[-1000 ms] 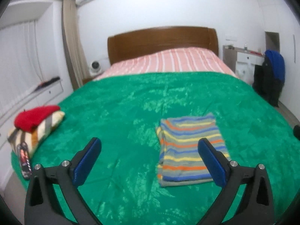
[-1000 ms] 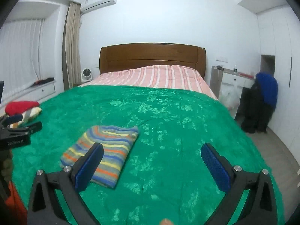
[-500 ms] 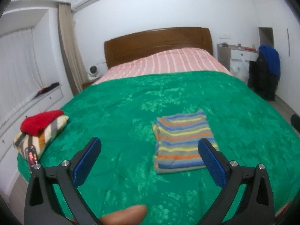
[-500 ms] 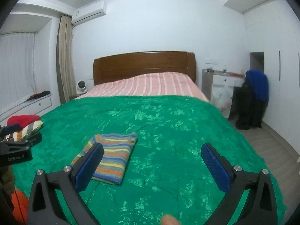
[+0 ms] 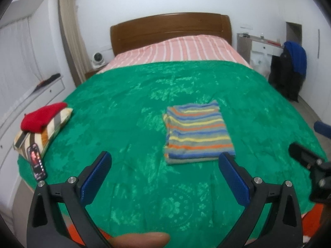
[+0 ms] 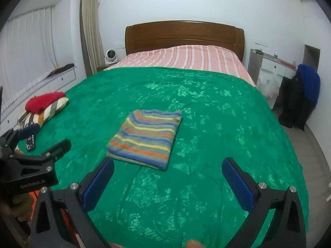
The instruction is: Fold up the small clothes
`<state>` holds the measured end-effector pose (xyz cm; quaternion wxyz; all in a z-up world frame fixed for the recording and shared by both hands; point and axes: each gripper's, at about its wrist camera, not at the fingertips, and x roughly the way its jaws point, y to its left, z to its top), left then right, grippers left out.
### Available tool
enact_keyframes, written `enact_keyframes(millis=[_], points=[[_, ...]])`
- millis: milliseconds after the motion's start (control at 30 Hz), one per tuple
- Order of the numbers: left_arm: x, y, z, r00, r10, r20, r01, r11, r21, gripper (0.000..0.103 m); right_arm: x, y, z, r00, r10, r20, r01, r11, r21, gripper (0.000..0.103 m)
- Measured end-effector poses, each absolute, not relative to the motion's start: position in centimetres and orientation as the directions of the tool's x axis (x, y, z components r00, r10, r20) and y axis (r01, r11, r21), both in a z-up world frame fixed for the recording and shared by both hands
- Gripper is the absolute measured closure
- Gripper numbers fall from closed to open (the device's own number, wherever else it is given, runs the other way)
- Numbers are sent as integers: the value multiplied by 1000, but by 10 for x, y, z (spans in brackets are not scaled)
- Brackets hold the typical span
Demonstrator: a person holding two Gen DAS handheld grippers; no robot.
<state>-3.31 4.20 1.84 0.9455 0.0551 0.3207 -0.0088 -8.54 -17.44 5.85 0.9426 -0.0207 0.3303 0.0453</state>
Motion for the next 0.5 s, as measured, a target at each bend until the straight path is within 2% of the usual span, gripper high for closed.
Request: enact_keyframes(millis=[267,500], points=[[-29,46,2,758,-28,-652,78,996,48,0,-86,-181,32,737,-5,-676,-43,998,-54,0],[-31,37,1,759,-53,-649,95,995,30,0,-89,-185,36,748,0,-664,-40,998,-45,0]])
